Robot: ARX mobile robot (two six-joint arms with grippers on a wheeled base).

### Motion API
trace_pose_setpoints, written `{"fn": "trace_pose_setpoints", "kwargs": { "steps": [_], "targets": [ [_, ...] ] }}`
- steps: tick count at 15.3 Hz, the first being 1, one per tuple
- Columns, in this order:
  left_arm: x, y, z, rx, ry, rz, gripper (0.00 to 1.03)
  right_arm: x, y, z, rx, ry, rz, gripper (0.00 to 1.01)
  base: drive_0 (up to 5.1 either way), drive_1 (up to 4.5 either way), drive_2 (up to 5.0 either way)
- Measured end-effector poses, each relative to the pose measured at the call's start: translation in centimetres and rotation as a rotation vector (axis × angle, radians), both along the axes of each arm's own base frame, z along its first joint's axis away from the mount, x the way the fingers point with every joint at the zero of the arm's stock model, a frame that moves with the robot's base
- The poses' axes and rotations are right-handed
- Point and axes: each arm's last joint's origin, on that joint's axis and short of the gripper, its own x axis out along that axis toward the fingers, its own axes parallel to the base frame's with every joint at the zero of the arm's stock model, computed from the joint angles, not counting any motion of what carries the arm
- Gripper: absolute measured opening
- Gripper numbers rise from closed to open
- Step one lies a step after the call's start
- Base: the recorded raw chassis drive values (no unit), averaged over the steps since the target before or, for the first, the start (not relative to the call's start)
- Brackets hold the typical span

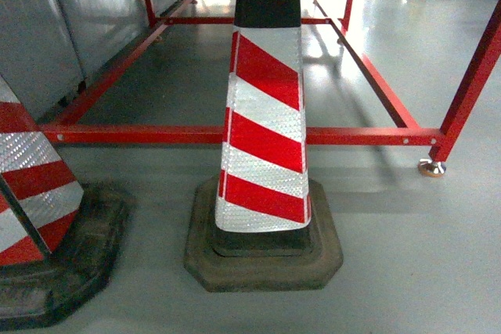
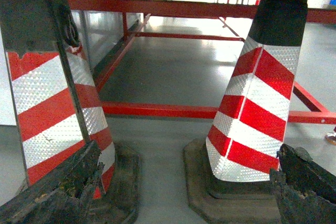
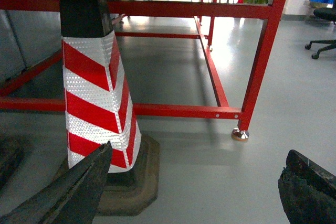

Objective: Sort blue parts and orange caps into right shelf containers

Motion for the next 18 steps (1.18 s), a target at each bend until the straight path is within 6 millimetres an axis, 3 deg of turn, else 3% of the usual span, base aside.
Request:
{"fn": "trace_pose_setpoints", "kwargs": {
  "steps": [18],
  "targets": [
    [0.0, 0.0, 0.01, 0.0, 0.0, 0.0, 0.98, 0.0, 0.0, -0.01, 0.0, 0.0, 0.0, 0.98, 0.0, 0.0, 0.0]
  ]
}}
